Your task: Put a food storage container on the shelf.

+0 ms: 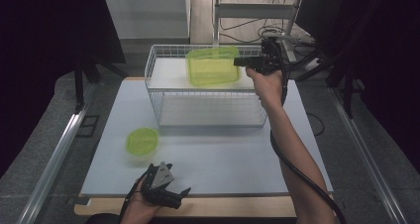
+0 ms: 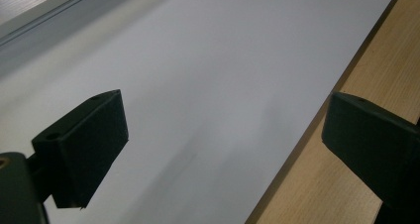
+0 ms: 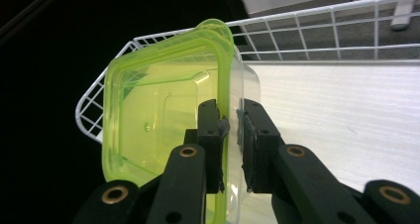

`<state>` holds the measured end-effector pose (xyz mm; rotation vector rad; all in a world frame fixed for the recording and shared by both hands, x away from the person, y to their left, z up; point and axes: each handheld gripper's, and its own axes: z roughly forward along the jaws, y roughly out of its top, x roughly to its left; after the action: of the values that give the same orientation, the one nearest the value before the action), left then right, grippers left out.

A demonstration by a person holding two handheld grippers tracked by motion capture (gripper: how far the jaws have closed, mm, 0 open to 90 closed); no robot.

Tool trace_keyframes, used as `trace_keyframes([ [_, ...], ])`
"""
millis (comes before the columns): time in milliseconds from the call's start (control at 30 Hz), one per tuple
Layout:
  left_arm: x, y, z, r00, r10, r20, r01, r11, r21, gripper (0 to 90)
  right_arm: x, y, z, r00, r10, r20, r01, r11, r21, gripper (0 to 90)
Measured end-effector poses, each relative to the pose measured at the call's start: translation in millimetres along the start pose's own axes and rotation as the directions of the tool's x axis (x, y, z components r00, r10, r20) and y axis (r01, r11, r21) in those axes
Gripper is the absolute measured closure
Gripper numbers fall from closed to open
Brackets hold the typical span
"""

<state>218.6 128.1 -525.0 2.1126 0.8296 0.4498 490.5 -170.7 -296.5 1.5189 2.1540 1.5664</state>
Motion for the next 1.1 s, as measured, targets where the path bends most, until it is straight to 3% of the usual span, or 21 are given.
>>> trace_keyframes([
  [133,-0.7,0.1,0.4,1.0000,0.003,0.001,-0.003,1.0000,0.003,4.1,2.5,-0.1,2.4,0.9977,-0.036,0.058,0.035,0.999,0.015,75.5],
  [233,-0.8,0.0,0.8,1.0000,0.005,0.004,-0.005,1.0000,0.006,4.1,2.5,-0.5,3.4,0.9963,-0.048,0.071,0.047,0.999,0.020,75.0],
  [467,-1.2,-0.1,1.5,1.0000,0.007,0.006,-0.007,0.9999,0.009,4.1,3.0,0.1,9.0,0.9851,-0.101,0.139,0.099,0.995,0.027,73.1],
  [800,-1.8,0.0,2.3,0.9998,0.013,0.013,-0.013,0.9998,0.014,4.1,0.1,1.3,14.7,0.9835,-0.103,0.149,0.100,0.995,0.029,69.9],
  [1100,-2.4,-0.2,3.1,0.9997,0.019,0.014,-0.019,0.9996,0.018,4.1,-3.2,2.5,21.9,0.9844,-0.095,0.148,0.091,0.995,0.037,61.3],
])
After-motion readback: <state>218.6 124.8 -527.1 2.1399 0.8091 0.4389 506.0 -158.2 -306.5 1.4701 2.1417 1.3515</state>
